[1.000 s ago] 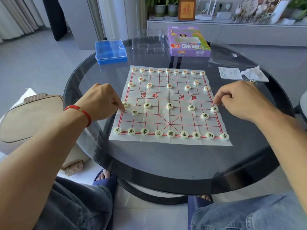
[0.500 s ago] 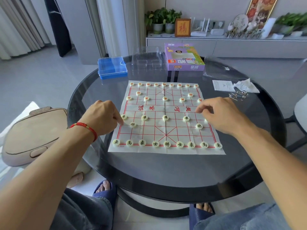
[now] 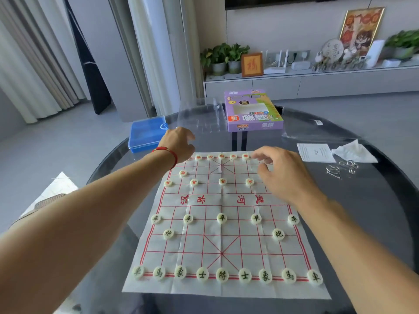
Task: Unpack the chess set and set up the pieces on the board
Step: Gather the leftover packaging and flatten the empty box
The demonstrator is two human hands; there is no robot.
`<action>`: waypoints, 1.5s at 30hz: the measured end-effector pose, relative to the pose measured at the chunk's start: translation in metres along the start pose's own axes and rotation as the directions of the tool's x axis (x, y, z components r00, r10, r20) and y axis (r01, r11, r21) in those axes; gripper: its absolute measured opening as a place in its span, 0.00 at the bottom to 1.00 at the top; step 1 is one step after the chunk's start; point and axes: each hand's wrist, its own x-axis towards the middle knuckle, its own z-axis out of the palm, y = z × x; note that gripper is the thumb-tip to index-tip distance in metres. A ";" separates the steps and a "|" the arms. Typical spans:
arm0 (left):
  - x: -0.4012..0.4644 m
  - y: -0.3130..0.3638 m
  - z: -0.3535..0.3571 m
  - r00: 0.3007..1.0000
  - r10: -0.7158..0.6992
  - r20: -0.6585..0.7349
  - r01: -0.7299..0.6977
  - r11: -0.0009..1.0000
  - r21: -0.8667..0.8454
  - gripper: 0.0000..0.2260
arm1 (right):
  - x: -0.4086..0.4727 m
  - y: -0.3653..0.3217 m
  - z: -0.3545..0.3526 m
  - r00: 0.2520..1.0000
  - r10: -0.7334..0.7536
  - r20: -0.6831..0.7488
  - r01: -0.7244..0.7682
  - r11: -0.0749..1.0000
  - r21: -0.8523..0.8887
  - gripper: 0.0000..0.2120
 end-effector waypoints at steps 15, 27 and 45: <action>0.136 -0.003 0.057 0.981 0.046 -0.186 0.019 0.944 0.331 0.14 | 0.000 0.037 -0.023 0.986 0.135 -0.102 -0.132 0.990 0.041 0.11; 0.039 0.063 -0.045 0.733 0.477 -0.484 -0.427 0.878 0.219 0.13 | -0.016 -0.009 -0.044 0.937 0.332 -0.110 -0.186 0.739 0.647 0.09; -0.133 0.077 -0.015 0.947 -0.084 0.311 0.319 0.105 -0.942 0.26 | -0.054 0.001 -0.064 0.920 0.330 0.213 -0.260 0.106 0.960 0.11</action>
